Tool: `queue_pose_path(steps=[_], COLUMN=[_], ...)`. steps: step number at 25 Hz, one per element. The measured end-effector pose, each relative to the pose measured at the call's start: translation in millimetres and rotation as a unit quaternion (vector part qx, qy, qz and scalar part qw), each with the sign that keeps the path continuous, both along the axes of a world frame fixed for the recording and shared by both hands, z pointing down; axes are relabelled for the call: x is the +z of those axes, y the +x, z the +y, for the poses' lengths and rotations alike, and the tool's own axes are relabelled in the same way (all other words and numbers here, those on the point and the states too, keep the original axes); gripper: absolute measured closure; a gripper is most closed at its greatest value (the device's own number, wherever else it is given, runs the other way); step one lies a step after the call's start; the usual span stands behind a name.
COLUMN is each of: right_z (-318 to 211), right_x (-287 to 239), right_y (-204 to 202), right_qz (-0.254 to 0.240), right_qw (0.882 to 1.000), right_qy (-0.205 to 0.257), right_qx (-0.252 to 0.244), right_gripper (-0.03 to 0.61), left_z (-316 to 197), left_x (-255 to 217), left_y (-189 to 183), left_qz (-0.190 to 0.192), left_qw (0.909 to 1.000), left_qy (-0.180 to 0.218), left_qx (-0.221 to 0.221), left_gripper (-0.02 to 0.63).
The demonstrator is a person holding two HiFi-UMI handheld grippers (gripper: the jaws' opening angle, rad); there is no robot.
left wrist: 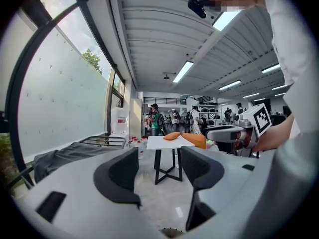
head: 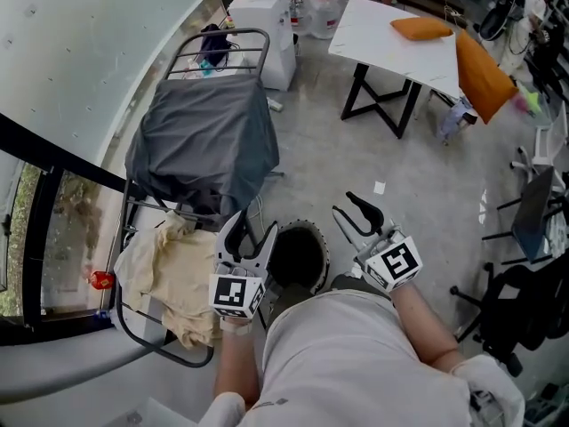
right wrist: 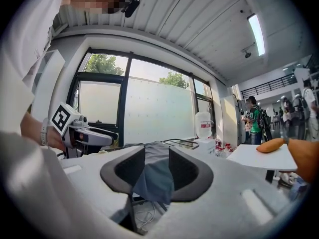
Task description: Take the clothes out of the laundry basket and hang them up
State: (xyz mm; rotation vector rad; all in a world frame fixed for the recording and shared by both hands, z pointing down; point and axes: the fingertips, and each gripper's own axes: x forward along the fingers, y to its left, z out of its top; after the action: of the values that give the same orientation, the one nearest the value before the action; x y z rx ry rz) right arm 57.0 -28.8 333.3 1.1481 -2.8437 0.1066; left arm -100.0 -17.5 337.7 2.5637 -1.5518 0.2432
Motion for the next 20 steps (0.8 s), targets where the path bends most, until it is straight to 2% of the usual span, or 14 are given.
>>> queue_pose_path(steps=[9, 20], right_z=[5.1, 11.7], right_x=[6.7, 9.0], right_y=[-19.2, -32.6], right_qz=[-0.002, 0.006], right_qw=[1.000, 0.999], right_qy=[-0.008, -0.012], right_qx=[-0.023, -0.044], right_gripper=[0.426, 0.426], left_z=[15.0, 37.6], left_x=[7.8, 21.6], left_y=[-24.7, -35.5], left_qz=[-0.003, -0.010], left_qw=[0.9995, 0.9982], left_qy=[-0.009, -0.029], left_qx=[-0.029, -0.052], left_gripper=[0.347, 0.347])
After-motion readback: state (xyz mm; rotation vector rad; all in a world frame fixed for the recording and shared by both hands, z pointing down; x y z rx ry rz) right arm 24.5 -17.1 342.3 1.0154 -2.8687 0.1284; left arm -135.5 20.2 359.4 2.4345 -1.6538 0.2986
